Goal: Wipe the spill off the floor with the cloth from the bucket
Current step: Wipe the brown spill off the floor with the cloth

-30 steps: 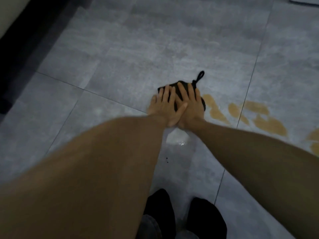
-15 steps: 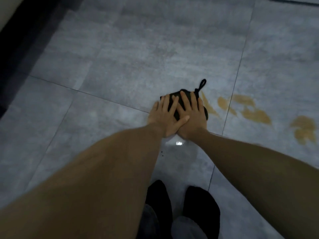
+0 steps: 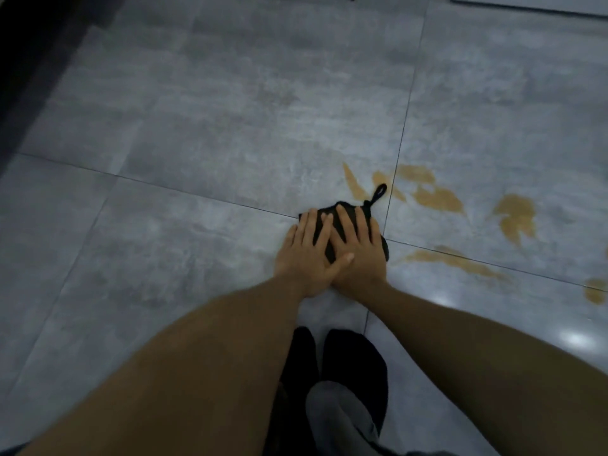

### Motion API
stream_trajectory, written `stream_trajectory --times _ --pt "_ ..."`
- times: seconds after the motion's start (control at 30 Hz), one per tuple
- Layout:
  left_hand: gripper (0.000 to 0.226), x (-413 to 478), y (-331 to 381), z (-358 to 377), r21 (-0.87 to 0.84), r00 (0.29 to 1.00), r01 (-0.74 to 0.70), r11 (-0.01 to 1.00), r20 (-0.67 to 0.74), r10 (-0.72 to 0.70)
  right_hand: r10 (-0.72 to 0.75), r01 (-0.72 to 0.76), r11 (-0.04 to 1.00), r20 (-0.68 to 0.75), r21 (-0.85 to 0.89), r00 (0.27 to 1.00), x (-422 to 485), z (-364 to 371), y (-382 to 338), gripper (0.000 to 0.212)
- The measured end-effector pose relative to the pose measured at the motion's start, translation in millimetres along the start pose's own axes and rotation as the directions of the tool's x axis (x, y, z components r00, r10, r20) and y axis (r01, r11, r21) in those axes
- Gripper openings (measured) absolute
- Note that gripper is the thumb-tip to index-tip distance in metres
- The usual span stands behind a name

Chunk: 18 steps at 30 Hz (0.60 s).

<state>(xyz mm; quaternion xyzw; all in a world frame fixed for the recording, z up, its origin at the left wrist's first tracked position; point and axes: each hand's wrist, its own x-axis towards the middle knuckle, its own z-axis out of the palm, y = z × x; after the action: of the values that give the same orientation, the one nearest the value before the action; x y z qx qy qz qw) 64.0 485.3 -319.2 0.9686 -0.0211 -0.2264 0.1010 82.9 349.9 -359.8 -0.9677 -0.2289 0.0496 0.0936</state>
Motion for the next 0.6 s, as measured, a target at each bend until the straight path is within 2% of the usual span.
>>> stream_trajectory --times 0.1,0.2,0.33,0.5,0.6 --pt "0.091 41.7 -2.8 -18.8 0.024 1.000 0.030 0.999 -0.009 -0.030 0.038 -0.036 0.999 0.090 -0.031 0.995 45.1 -7.3 12.4 0.081" --pt "0.089 94.3 -2.4 -44.7 0.040 0.999 0.025 0.999 -0.022 -0.024 0.094 -0.085 0.993 0.104 -0.087 0.990 94.6 -15.6 29.5 0.089" --pt "0.087 151.3 -0.9 -71.0 0.047 1.000 0.005 0.999 -0.010 -0.005 0.138 -0.124 0.986 0.128 -0.114 0.982 143.0 -29.0 56.2 0.086" --pt "0.088 160.5 6.3 -71.2 0.011 0.999 -0.025 1.000 -0.034 0.025 0.140 -0.120 0.983 0.145 -0.135 0.980 149.2 -31.2 68.9 0.090" --pt "0.089 145.5 10.9 -67.5 0.076 0.998 -0.054 0.996 -0.013 0.055 0.151 -0.135 0.983 0.126 -0.125 0.980 130.6 -29.5 67.2 0.088"
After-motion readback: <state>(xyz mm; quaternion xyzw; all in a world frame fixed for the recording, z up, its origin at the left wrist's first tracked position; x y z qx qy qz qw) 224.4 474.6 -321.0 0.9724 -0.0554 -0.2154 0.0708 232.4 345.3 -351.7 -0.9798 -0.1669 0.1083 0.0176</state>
